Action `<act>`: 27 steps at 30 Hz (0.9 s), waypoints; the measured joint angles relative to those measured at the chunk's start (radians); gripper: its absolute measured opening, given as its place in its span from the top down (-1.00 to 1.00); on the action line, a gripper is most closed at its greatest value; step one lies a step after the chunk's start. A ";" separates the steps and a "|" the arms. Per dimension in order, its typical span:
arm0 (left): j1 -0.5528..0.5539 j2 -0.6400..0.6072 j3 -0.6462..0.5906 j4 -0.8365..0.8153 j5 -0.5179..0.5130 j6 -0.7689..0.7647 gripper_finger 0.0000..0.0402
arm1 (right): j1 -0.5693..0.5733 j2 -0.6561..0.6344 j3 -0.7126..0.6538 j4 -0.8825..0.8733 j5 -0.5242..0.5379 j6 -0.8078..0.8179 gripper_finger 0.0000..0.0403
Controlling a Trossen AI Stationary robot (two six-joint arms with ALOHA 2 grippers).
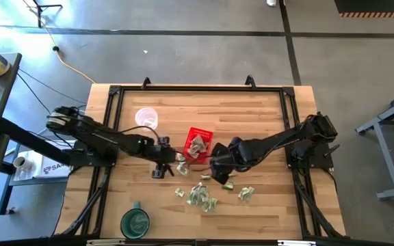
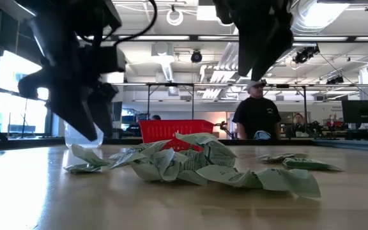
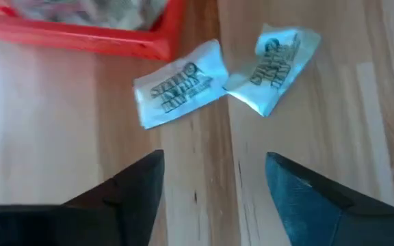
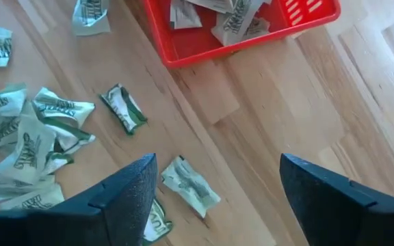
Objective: Pick and place Stevia / Truvia into bins
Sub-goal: Put the stevia packet into the red basket
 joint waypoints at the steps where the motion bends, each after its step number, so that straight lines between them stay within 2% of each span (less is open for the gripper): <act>1: 0.016 0.019 0.000 0.020 0.035 0.032 -0.47 | 0.010 0.000 0.000 -0.002 0.008 0.011 -0.48; 6: 0.112 0.078 0.003 0.059 0.118 0.103 -0.42 | 0.056 0.000 0.000 -0.012 0.034 0.080 -0.48; 12: 0.188 0.082 0.030 0.116 0.202 0.189 -0.27 | 0.087 0.000 0.000 -0.017 0.057 0.133 -0.48; 19: 0.192 0.145 0.033 0.136 0.261 0.262 -0.20 | 0.088 0.000 0.000 -0.029 0.070 0.135 -0.48; 23: 0.192 0.194 0.039 0.222 0.263 0.263 -0.17 | 0.085 0.000 0.000 -0.039 0.076 0.133 -0.48; 27: 0.192 0.215 0.073 0.215 0.254 0.250 -0.12 | 0.085 0.000 0.000 -0.041 0.063 0.133 -0.48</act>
